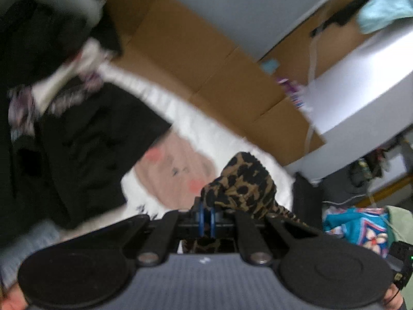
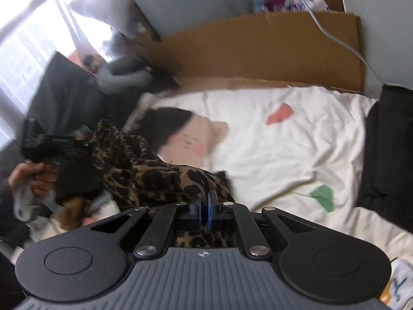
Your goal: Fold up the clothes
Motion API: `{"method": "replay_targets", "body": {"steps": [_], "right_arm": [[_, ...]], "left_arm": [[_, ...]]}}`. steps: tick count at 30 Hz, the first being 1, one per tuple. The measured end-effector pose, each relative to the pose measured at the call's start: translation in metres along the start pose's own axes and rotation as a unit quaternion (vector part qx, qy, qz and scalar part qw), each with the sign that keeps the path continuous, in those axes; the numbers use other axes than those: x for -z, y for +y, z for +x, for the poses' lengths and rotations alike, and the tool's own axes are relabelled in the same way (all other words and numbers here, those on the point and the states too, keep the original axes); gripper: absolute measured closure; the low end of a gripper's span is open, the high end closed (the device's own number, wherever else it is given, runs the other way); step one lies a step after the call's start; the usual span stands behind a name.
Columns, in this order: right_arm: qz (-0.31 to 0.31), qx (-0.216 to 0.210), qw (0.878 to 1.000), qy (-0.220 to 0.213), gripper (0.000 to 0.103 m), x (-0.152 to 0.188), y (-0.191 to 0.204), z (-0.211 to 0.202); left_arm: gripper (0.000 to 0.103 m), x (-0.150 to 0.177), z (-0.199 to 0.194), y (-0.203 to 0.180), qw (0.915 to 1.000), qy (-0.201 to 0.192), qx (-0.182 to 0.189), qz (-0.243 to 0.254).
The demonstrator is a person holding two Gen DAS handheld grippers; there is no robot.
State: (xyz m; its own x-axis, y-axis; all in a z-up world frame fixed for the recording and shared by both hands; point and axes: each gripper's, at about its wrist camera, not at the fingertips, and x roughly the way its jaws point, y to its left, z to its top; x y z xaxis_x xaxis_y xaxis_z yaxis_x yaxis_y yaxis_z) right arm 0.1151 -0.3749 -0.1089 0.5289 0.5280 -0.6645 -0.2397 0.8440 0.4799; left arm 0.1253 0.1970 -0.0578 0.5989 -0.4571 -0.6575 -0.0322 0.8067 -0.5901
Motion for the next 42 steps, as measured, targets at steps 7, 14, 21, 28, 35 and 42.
{"method": "replay_targets", "body": {"steps": [7,14,21,28,35,42], "right_arm": [[0.001,0.027,1.0,-0.011,0.101,-0.014,-0.003,-0.001],[-0.011,0.09,0.995,0.031,0.1,-0.011,-0.045,0.057],[-0.015,0.117,0.992,0.048,0.1,-0.023,-0.076,0.1],[-0.012,0.141,0.988,0.062,0.1,-0.037,-0.092,0.136],[-0.019,0.165,0.983,0.078,0.1,-0.048,-0.113,0.172],[0.021,0.155,0.985,0.079,0.093,-0.047,-0.13,0.187]], "left_arm": [[0.098,-0.004,0.02,0.003,0.9996,0.02,-0.02,0.009],[0.098,0.01,0.086,0.022,0.9954,0.074,-0.059,0.017],[0.098,0.012,0.125,0.036,0.9907,0.095,-0.09,0.039],[0.097,0.013,0.158,0.042,0.9839,0.112,-0.121,0.068],[0.094,0.012,0.192,0.059,0.9748,0.136,-0.15,0.094],[0.082,0.007,0.177,0.068,0.9778,0.135,-0.147,0.061]]}}
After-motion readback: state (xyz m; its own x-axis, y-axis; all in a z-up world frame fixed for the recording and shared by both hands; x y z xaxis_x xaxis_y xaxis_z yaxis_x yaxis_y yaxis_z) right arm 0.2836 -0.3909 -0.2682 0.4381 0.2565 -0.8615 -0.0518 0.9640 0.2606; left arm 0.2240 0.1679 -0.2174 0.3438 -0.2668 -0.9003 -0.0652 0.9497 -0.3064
